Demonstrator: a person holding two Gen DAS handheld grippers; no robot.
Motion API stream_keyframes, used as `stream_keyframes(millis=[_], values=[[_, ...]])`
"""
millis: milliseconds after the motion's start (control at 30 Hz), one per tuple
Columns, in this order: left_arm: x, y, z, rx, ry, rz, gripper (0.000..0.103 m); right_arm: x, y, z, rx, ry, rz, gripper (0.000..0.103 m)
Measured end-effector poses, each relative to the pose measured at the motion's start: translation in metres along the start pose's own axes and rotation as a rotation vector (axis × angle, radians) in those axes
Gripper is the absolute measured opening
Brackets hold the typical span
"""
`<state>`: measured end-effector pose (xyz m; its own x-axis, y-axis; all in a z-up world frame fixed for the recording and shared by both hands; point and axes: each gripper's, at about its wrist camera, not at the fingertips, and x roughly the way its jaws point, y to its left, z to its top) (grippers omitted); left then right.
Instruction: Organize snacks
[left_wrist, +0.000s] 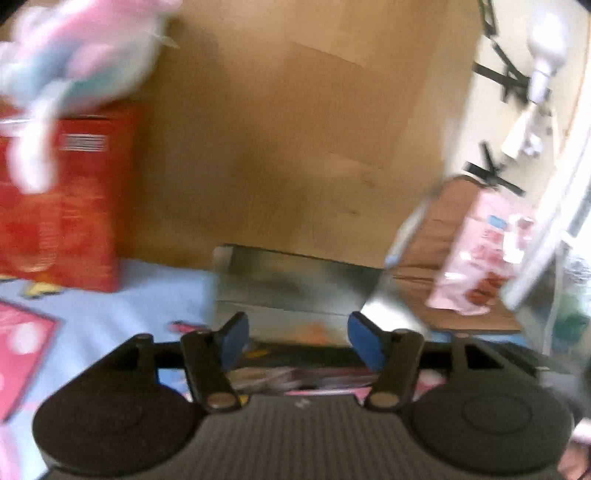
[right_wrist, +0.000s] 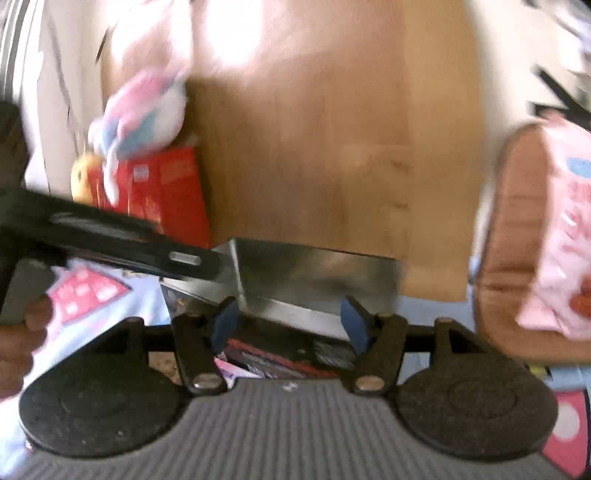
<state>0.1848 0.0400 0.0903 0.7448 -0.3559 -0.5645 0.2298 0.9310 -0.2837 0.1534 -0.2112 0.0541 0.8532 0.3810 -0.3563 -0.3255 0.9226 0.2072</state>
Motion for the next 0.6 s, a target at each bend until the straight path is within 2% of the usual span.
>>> stream_keyframes(millis=[67, 133, 200, 267, 367, 533, 600], values=[[-0.009, 0.02, -0.013, -0.018, 0.009, 0.07, 0.061, -0.015, -0.027, -0.014, 0.098, 0.019, -0.036, 0.064], [-0.008, 0.038, -0.029, -0.071, 0.059, 0.115, 0.061, -0.02, -0.052, -0.032, 0.222, 0.063, -0.065, 0.064], [-0.002, 0.049, -0.043, -0.126, 0.109, 0.112, 0.059, -0.017, -0.069, -0.049, 0.336, 0.127, -0.058, 0.063], [0.004, 0.054, -0.058, -0.157, 0.147, 0.112, 0.058, -0.01, -0.068, -0.056, 0.384, 0.173, -0.016, 0.063], [-0.001, 0.05, -0.074, -0.178, 0.149, 0.074, 0.058, -0.007, -0.04, -0.057, 0.295, 0.196, -0.012, 0.063], [-0.014, 0.039, -0.099, -0.153, 0.205, 0.019, 0.057, -0.026, 0.02, -0.07, 0.145, 0.279, 0.167, 0.063], [-0.03, 0.043, -0.1, -0.149, 0.18, 0.007, 0.06, -0.04, 0.039, -0.072, 0.062, 0.262, 0.175, 0.062]])
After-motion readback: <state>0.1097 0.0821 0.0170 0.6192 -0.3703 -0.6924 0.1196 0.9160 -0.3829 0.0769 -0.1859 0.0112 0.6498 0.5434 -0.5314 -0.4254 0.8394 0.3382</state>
